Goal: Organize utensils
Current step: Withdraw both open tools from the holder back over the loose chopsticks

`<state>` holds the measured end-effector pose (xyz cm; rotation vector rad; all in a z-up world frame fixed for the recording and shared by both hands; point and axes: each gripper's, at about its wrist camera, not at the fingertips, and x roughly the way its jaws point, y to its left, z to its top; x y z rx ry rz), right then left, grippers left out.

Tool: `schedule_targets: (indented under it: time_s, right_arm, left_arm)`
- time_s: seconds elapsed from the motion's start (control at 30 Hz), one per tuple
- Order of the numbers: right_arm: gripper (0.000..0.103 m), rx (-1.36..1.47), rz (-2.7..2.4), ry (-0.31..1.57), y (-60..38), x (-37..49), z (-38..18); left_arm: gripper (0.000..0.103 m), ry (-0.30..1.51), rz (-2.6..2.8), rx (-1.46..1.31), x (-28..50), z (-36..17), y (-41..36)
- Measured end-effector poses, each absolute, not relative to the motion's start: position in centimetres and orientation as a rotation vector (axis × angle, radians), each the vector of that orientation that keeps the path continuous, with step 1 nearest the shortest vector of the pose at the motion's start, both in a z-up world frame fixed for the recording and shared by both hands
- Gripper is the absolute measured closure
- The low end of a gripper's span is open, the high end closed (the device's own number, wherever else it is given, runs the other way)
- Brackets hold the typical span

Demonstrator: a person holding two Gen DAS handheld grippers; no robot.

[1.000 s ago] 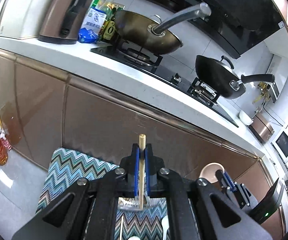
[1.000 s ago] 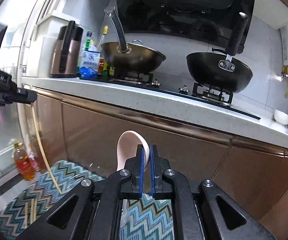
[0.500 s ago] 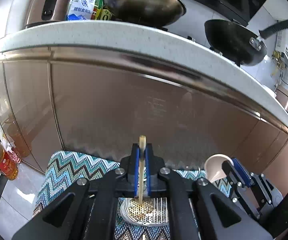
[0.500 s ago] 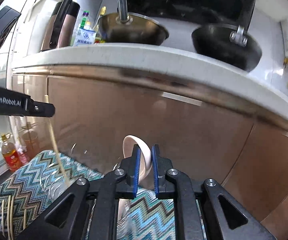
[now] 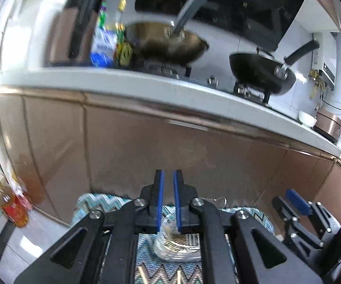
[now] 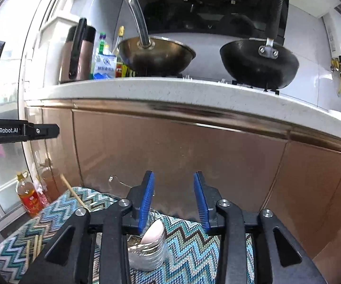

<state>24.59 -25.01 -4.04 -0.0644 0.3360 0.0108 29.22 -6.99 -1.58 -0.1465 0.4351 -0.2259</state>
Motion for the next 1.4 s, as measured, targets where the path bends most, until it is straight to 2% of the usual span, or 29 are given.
schedule_targets:
  time_s: [0.1, 0.17, 0.33, 0.6, 0.93, 1.13, 1.4]
  right_arm:
    - [0.066, -0.052, 0.02, 0.319, -24.8, 22.5, -2.5]
    - [0.066, -0.039, 0.03, 0.304, -24.7, 20.9, -1.4]
    - [0.066, -0.014, 0.059, 0.272, -24.4, 16.7, 1.5]
    - [0.066, 0.015, 0.101, 0.232, -23.5, 11.7, 4.1]
    - [0.066, 0.01, 0.157, 0.242, -21.9, 8.4, 4.4]
    - [0.066, 0.015, 0.199, 0.32, -21.6, 9.4, 2.5]
    - [0.066, 0.023, 0.248, 0.498, -20.4, 13.5, -3.2]
  left_arm:
    - [0.09, 0.415, -0.206, -0.1, 26.8, 0.2, -5.9]
    - [0.076, 0.417, -0.205, -0.099, 25.6, 1.1, -5.1]
    - [0.07, 0.42, -0.196, -0.102, 21.7, 3.0, -3.0]
    - [0.07, 0.485, -0.221, -0.156, 17.4, 3.3, 0.0]
    - [0.07, 0.674, -0.297, -0.228, 15.5, -1.1, 2.4]
    - [0.071, 0.79, -0.284, -0.256, 16.8, -5.0, 3.0]
    - [0.071, 1.016, -0.248, -0.339, 21.6, -12.4, 4.6]
